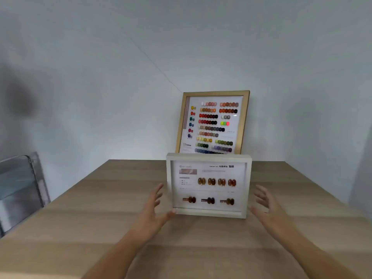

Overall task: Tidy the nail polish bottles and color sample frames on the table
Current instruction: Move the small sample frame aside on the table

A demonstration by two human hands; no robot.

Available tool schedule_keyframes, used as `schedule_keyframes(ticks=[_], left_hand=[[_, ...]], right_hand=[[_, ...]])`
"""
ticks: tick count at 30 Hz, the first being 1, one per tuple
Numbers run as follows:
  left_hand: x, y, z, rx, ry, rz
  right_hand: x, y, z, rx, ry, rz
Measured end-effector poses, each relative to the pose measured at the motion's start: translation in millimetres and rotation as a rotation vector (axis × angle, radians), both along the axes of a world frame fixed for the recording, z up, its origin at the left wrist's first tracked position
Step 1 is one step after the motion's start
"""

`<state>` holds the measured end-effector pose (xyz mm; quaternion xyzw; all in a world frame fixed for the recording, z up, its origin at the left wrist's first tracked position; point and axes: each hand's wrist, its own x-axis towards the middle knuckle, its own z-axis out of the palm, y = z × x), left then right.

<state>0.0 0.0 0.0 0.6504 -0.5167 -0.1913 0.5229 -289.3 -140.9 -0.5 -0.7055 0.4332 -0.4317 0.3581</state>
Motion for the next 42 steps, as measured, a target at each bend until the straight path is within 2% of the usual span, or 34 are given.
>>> schedule_keyframes(ticks=[6, 12, 18, 24, 32, 42], left_hand=[[10, -44, -7, 0.089, 0.020, -0.028], [13, -54, -29, -0.032, 0.058, 0.076], [17, -57, -33, -0.064, 0.048, 0.066], [36, -36, -32, -0.097, 0.020, 0.058], [119, 14, -22, -0.111, -0.046, 0.250], [230, 20, -12, -0.092, -0.083, 0.487]], right_hand=[[14, -22, -9, -0.004, 0.039, 0.032], [15, -24, -23, -0.026, 0.024, 0.017], [19, -25, -25, -0.019, -0.007, 0.028], [36, -10, -23, -0.144, 0.042, 0.060], [131, 25, -24, -0.242, 0.025, 0.225], [291, 16, -26, -0.206, -0.142, 0.277]])
